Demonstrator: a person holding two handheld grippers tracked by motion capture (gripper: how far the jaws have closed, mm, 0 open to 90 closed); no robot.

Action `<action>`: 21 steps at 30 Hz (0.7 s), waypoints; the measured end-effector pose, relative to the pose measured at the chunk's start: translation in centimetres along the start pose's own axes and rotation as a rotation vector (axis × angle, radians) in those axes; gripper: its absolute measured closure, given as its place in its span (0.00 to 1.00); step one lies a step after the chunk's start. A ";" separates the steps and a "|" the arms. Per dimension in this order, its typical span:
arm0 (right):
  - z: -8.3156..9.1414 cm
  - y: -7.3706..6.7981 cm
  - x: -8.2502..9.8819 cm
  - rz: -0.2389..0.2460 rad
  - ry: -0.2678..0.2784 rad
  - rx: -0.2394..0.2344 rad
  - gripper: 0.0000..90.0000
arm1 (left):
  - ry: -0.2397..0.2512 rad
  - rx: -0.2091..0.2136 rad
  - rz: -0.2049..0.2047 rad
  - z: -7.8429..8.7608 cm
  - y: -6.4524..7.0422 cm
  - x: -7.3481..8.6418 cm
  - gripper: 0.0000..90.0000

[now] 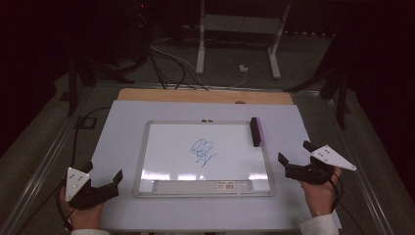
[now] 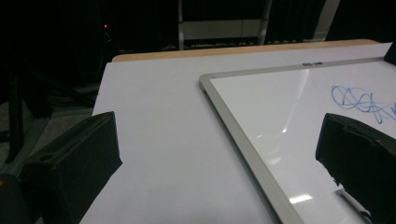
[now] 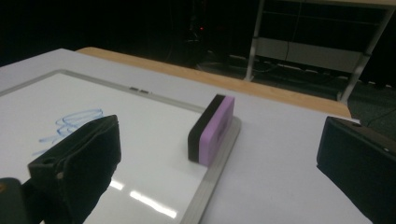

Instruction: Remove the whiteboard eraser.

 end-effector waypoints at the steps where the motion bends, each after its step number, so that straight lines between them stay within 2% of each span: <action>1: -0.1 0.0 -0.3 0.001 0.002 0.000 0.00 | 0.001 0.001 0.001 0.0 0.0 0.0 0.01; 7: -1.3 0.4 -1.8 -0.031 0.001 -0.015 0.00 | -0.006 -0.005 0.006 -0.2 -0.2 0.1 0.01; 16: -3.6 0.1 -4.0 -0.022 -0.041 -0.030 0.00 | 0.004 -0.007 0.023 -0.1 -0.4 0.2 0.01; 21: -4.9 -0.1 -4.8 -0.025 -0.045 -0.035 0.00 | 0.005 -0.009 0.022 -0.1 -0.4 0.2 0.01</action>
Point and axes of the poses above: each handheld gripper's, and its own axes: z roughly backward along the jaws, x roughly out of its underside, y roughly to its right, the point moved 1 cm from there along -z, roughly forward along the jaws, and after that the axes turned 11 degrees about -y, right-handed, at the moved point
